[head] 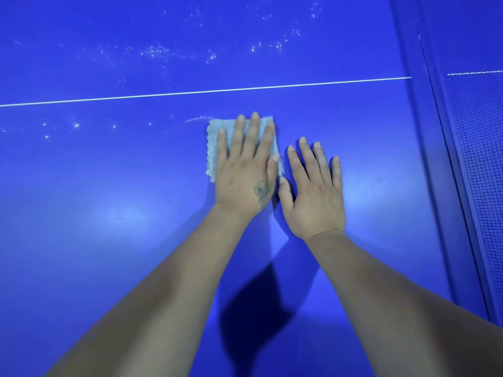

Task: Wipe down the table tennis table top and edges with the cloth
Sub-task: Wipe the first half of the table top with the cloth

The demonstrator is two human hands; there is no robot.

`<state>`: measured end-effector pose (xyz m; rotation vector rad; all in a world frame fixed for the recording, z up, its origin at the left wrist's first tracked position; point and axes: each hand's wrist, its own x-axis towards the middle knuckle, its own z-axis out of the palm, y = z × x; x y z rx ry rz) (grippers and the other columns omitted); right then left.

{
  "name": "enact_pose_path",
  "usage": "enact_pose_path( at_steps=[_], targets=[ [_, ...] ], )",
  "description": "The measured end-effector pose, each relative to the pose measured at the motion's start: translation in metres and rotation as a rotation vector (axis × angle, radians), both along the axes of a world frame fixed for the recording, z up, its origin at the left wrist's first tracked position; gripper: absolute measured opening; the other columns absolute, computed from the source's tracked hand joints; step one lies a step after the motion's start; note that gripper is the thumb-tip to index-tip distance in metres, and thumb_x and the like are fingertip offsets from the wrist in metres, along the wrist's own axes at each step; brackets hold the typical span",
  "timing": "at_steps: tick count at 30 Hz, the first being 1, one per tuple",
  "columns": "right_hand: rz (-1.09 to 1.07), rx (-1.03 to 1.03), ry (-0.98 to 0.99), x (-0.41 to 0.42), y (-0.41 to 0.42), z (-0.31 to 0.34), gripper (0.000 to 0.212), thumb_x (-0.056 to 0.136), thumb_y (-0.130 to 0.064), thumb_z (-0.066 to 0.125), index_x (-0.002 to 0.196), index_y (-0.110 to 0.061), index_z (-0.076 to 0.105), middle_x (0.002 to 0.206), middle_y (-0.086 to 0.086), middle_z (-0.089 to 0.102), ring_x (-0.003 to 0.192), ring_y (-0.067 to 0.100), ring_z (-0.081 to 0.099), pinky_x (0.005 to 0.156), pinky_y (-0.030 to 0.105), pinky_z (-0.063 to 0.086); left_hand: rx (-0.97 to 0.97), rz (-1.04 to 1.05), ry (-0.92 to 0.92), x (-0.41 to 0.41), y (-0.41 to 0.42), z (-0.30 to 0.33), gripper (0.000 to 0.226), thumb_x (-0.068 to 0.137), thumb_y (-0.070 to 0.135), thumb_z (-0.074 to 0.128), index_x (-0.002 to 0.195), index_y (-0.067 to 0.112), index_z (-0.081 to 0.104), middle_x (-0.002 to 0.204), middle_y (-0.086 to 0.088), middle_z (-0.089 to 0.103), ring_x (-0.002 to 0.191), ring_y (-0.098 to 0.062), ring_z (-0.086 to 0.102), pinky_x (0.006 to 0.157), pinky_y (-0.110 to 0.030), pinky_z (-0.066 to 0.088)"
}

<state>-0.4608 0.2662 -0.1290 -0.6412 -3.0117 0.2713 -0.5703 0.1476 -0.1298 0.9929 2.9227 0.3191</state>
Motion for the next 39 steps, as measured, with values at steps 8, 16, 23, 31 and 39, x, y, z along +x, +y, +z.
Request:
enact_pose_path(
  at_steps=[8, 16, 23, 31, 39],
  targets=[
    [0.002, -0.030, 0.008, 0.000, 0.000, 0.002, 0.064, 0.106, -0.037, 0.036, 0.168, -0.022, 0.034, 0.179, -0.003, 0.018, 0.166, 0.021, 0.009, 0.133, 0.057, 0.010, -0.026, 0.061, 0.030, 0.033, -0.058, 0.002, 0.059, 0.116, 0.044, 0.025, 0.171, 0.025, 0.019, 0.178, -0.002, 0.015, 0.166, -0.026, 0.006, 0.132, -0.057, 0.011],
    [0.001, -0.016, 0.011, 0.000, -0.001, 0.002, 0.063, 0.106, -0.035, 0.032, 0.167, -0.021, 0.035, 0.179, -0.003, 0.019, 0.166, 0.023, 0.012, 0.132, 0.058, 0.012, -0.014, 0.317, -0.016, -0.047, -0.057, -0.001, 0.063, 0.112, 0.046, 0.020, 0.172, 0.026, 0.014, 0.179, -0.004, 0.010, 0.166, -0.029, 0.005, 0.132, -0.058, 0.005],
    [0.004, -0.007, 0.017, -0.002, -0.001, 0.004, 0.063, 0.105, -0.033, 0.030, 0.166, -0.020, 0.038, 0.178, -0.002, 0.023, 0.166, 0.024, 0.014, 0.132, 0.058, 0.013, -0.008, 0.164, 0.025, -0.072, 0.009, -0.001, 0.064, 0.111, 0.046, 0.017, 0.171, 0.023, 0.018, 0.178, -0.007, 0.016, 0.165, -0.032, 0.010, 0.131, -0.060, 0.007],
    [0.007, 0.001, 0.013, -0.002, -0.001, 0.003, 0.063, 0.105, -0.032, 0.032, 0.167, -0.021, 0.035, 0.178, -0.003, 0.020, 0.166, 0.022, 0.012, 0.133, 0.057, 0.011, -0.023, -0.046, 0.061, -0.011, -0.031, 0.001, 0.060, 0.115, 0.045, 0.025, 0.171, 0.023, 0.020, 0.178, -0.004, 0.016, 0.166, -0.028, 0.009, 0.131, -0.057, 0.012],
    [-0.076, -0.060, 0.086, -0.009, -0.006, 0.004, 0.060, 0.101, -0.029, 0.035, 0.159, -0.018, 0.047, 0.174, -0.003, 0.033, 0.164, 0.021, 0.022, 0.133, 0.055, 0.013, -0.063, 0.242, 0.002, -0.027, -0.104, 0.003, 0.064, 0.112, 0.047, 0.024, 0.171, 0.026, 0.017, 0.178, -0.004, 0.015, 0.165, -0.028, 0.010, 0.132, -0.057, 0.011]
  ],
)
